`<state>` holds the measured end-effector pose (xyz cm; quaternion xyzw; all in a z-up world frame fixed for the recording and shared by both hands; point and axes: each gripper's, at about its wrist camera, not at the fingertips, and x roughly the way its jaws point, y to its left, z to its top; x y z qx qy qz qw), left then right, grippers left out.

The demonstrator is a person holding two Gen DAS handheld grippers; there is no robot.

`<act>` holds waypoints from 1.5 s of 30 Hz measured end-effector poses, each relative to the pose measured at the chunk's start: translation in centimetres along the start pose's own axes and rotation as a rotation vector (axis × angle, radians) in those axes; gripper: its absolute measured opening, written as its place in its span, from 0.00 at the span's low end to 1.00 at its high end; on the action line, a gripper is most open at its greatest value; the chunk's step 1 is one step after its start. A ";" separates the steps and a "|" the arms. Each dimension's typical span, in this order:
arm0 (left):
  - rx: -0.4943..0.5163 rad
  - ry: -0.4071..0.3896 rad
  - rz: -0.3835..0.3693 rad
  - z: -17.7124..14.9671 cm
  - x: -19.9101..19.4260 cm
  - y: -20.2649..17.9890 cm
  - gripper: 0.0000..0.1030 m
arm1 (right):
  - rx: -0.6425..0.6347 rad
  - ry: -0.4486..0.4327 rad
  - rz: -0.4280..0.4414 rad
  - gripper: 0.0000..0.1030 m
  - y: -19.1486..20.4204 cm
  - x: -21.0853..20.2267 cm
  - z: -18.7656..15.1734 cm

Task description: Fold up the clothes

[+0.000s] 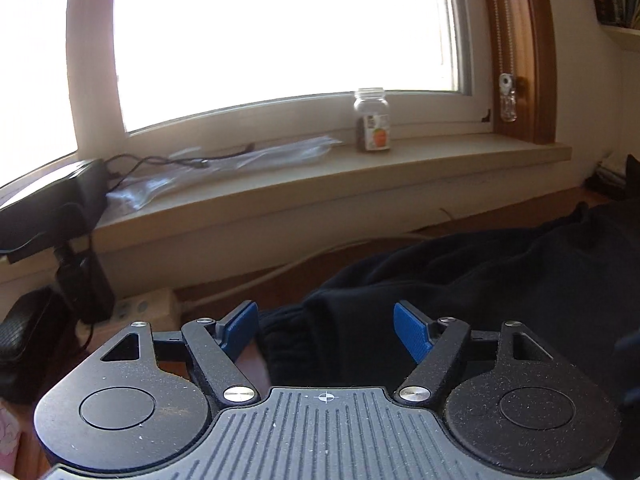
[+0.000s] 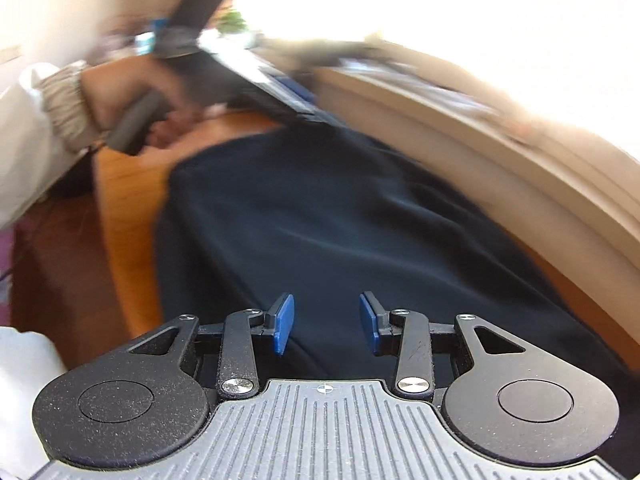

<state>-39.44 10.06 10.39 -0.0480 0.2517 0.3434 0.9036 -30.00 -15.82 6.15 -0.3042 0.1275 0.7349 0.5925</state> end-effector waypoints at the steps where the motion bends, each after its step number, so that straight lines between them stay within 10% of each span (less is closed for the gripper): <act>1: -0.008 0.001 0.006 -0.3 -0.3 0.5 0.76 | -0.022 -0.002 0.020 0.37 0.8 0.9 0.7; 13: -0.039 -0.005 0.016 -1.1 -1.1 1.8 0.76 | -0.129 -0.004 0.034 0.37 4.8 4.9 3.0; 16: -0.044 -0.021 0.021 -0.9 -1.2 1.5 0.76 | -0.042 -0.024 0.033 0.17 2.8 4.6 2.9; 23: -0.070 -0.078 0.032 0.3 -1.7 1.0 0.76 | -0.147 0.002 0.032 0.29 3.8 5.6 2.6; 27: -0.083 -0.115 0.046 0.9 -2.1 0.7 0.76 | -0.088 -0.072 -0.035 0.07 2.2 4.3 2.7; 34: -0.130 -0.172 0.031 2.5 -2.1 0.0 0.76 | 0.113 -0.177 -0.473 0.07 -12.6 -8.0 0.4; 41: -0.019 -0.131 -0.072 3.2 0.8 -6.1 0.77 | 0.411 -0.023 -1.145 0.14 -25.9 -26.7 -12.7; 45: 0.068 -0.082 -0.154 3.5 3.8 -11.3 0.77 | 0.588 -0.018 -1.149 0.38 -27.6 -29.4 -18.3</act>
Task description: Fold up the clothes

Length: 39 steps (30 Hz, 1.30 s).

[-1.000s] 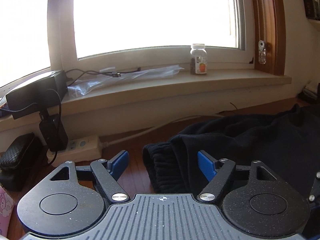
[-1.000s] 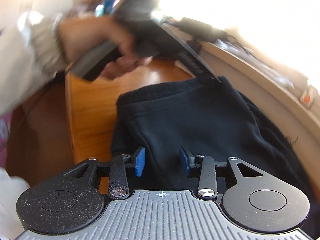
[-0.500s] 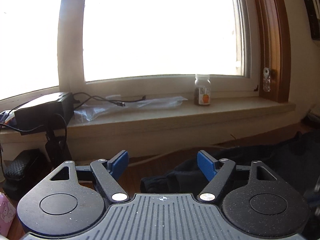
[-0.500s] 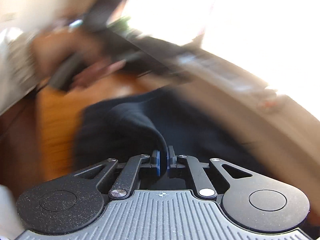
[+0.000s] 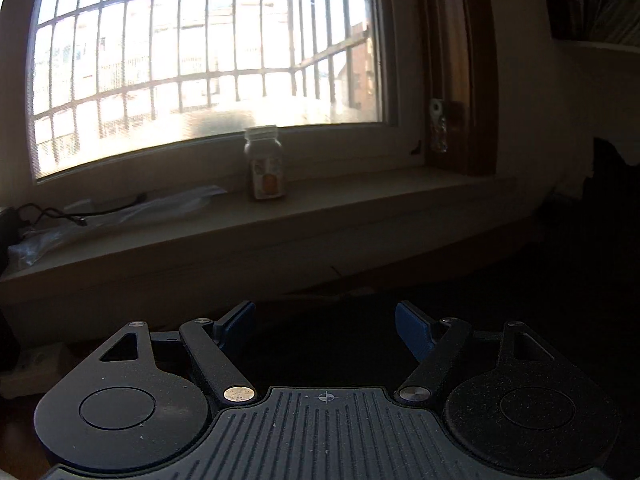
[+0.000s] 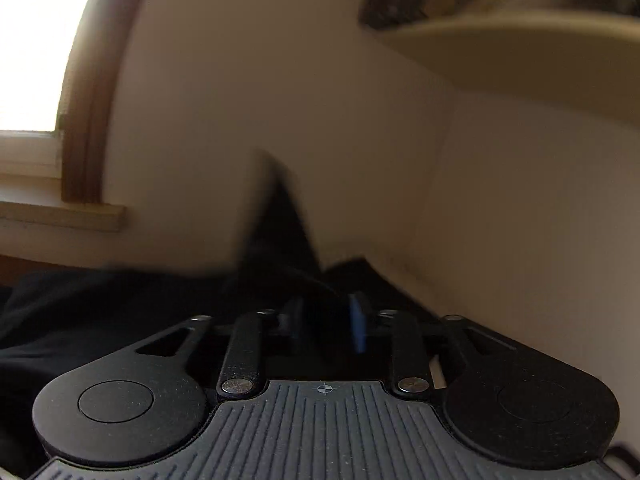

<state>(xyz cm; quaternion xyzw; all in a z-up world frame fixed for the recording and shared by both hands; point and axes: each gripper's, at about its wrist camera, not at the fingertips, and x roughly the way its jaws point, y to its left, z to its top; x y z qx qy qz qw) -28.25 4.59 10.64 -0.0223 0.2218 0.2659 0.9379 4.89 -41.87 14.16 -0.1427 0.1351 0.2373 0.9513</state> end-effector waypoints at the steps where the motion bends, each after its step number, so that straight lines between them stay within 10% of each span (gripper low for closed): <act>1: 0.034 0.013 -0.017 0.1 0.9 -1.4 0.77 | 0.014 0.007 0.035 0.41 0.2 0.3 -0.8; 8: 0.286 0.152 -0.091 -1.0 7.6 -8.8 0.73 | -0.020 0.070 0.522 0.44 10.7 3.4 -2.6; 12: 0.208 0.191 -0.147 -1.7 8.9 -7.1 0.74 | -0.190 0.157 0.676 0.50 17.2 5.0 -2.8; 19: 0.166 0.194 -0.165 -1.5 10.8 -4.4 0.74 | -0.111 0.280 0.640 0.44 16.7 11.9 -4.1; 31: 0.137 0.201 -0.172 0.0 14.7 -0.3 0.74 | -0.131 0.229 0.588 0.43 19.4 13.1 -3.3; 36: 0.158 0.186 -0.160 -0.3 13.7 -0.4 0.74 | -0.009 0.153 0.609 0.44 12.2 9.5 -3.3; 39: 0.165 0.183 -0.155 -0.2 13.8 -0.8 0.74 | 0.063 0.074 0.454 0.49 5.3 8.0 -3.0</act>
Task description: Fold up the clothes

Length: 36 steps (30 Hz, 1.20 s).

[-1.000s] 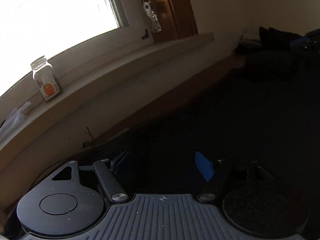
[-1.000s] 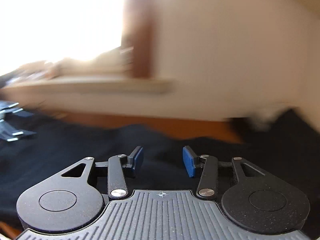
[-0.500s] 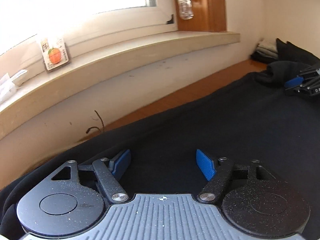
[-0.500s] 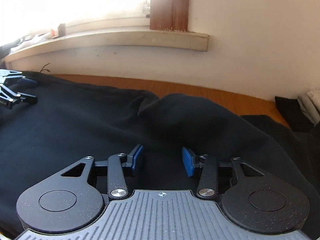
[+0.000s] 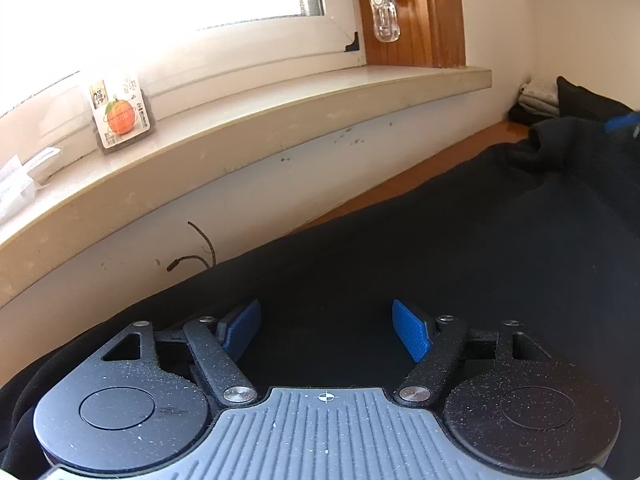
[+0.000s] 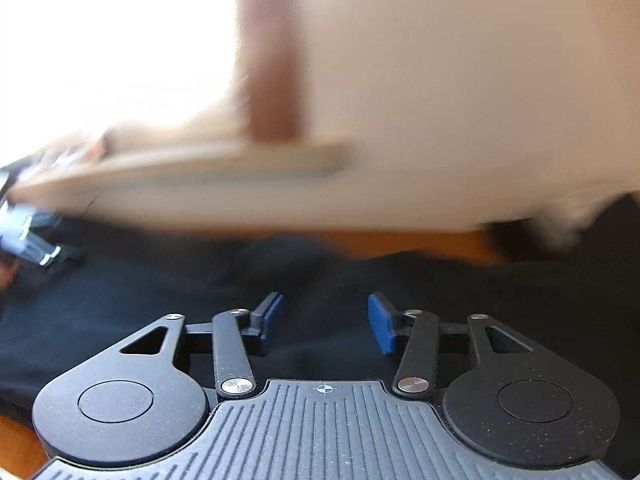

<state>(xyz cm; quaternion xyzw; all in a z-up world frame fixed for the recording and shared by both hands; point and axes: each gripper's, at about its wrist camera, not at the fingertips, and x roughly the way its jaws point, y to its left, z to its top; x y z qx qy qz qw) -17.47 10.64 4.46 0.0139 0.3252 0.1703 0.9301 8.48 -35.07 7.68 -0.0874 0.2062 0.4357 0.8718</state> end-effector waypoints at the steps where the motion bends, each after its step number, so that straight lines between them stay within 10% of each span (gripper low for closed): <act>1: 0.000 0.000 0.001 0.0 0.0 -0.1 0.74 | 0.009 -0.030 -0.081 0.50 -1.9 -1.3 0.2; 6: 0.002 0.000 0.004 0.1 -0.1 -0.2 0.74 | 0.003 -0.033 -0.446 0.50 -12.0 -3.4 1.4; 13: 0.011 -0.002 0.011 0.2 0.1 -0.3 0.74 | 0.090 0.129 -0.405 0.51 -18.6 -1.1 0.9; 16: 0.011 -0.002 0.011 0.2 0.2 -0.3 0.74 | 0.108 0.114 -0.382 0.12 -19.3 -1.6 1.1; 19: 0.013 -0.002 0.012 0.2 0.3 -0.3 0.74 | 0.044 0.068 -0.372 0.10 -18.4 -3.3 1.9; 25: 0.021 -0.003 0.018 0.3 0.4 -0.3 0.75 | -0.095 -0.120 -0.628 0.09 -18.0 -4.1 7.2; 30: 0.029 -0.004 0.028 0.3 0.4 -0.5 0.76 | -0.007 -0.024 -0.770 0.24 -21.3 -0.7 8.8; 32: 0.047 -0.007 0.047 0.3 0.3 -0.9 0.76 | 0.023 -0.027 -0.740 0.53 -20.8 -0.8 8.0; 36: 0.108 -0.007 0.108 0.7 -0.4 -2.8 0.77 | 0.019 -0.039 -0.591 0.53 -17.4 -2.4 5.4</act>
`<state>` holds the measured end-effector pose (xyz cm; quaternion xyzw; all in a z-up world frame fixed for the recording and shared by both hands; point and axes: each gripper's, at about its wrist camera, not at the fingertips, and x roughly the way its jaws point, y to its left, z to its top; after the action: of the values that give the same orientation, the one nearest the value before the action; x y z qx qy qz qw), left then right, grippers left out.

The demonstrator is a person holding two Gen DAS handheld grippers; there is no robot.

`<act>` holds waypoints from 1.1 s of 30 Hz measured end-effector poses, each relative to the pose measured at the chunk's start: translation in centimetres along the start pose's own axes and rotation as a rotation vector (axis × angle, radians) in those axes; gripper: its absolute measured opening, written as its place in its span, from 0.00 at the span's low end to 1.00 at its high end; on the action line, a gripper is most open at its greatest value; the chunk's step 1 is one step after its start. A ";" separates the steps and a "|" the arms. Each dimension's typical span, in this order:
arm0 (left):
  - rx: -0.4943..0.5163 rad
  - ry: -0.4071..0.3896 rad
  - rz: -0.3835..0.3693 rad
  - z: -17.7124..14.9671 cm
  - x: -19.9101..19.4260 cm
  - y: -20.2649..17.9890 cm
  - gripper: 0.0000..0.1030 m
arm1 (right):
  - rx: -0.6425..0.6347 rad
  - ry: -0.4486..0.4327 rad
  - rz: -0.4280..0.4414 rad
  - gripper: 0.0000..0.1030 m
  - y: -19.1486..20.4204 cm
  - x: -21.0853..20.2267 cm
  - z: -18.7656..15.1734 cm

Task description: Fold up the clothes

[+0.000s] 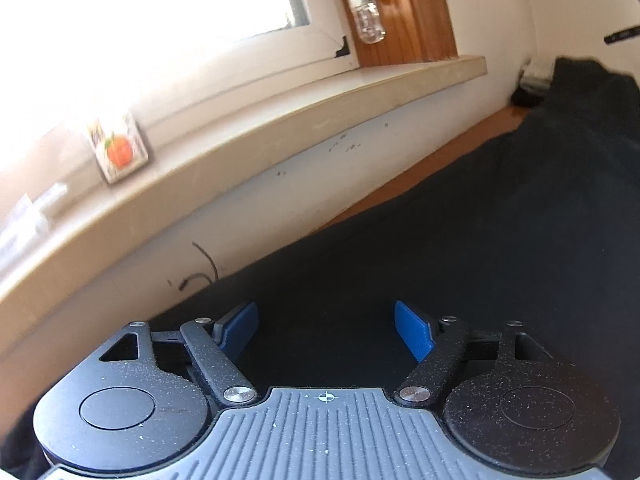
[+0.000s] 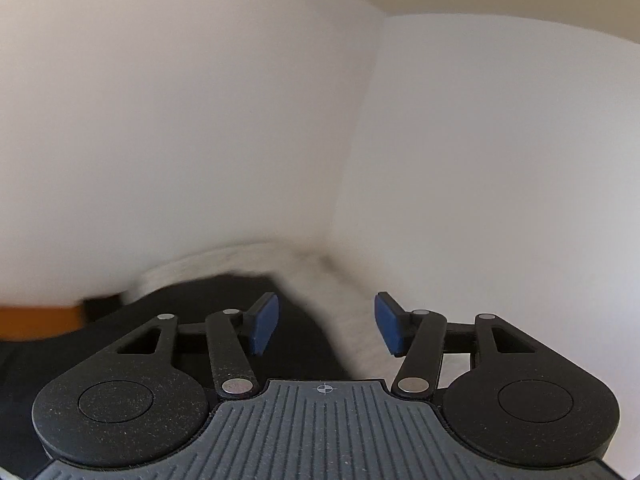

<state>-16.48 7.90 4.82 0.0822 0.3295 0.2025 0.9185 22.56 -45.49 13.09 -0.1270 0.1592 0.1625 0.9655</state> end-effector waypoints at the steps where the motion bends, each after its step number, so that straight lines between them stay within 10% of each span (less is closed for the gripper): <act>1: 0.011 0.002 0.013 0.2 -0.4 -0.6 0.77 | 0.004 -0.005 0.049 0.54 0.5 -1.2 -0.7; 8: 0.001 -0.043 -0.053 0.6 -6.5 -5.6 0.72 | 0.034 -0.008 0.357 0.59 6.2 -8.9 -5.4; 13: -0.020 -0.065 -0.105 -0.3 -11.1 -9.5 0.18 | 0.014 0.015 0.579 0.60 12.8 -13.5 -10.2; 17: -0.019 -0.081 -0.100 -1.2 -14.9 -12.6 0.20 | -0.015 0.026 0.725 0.46 18.1 -17.0 -13.7; 21: 0.016 -0.109 -0.087 -2.2 -17.9 -15.3 0.59 | -0.064 0.007 0.761 0.43 21.5 -20.2 -16.2; 33: 0.135 -0.092 -0.087 -3.4 -18.1 -19.2 0.59 | -0.132 -0.024 0.894 0.47 26.3 -24.6 -17.2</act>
<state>-25.24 -17.13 7.12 0.1387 0.3032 0.1358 0.9330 -13.41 -33.27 0.77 -0.1055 0.1764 0.5747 0.7922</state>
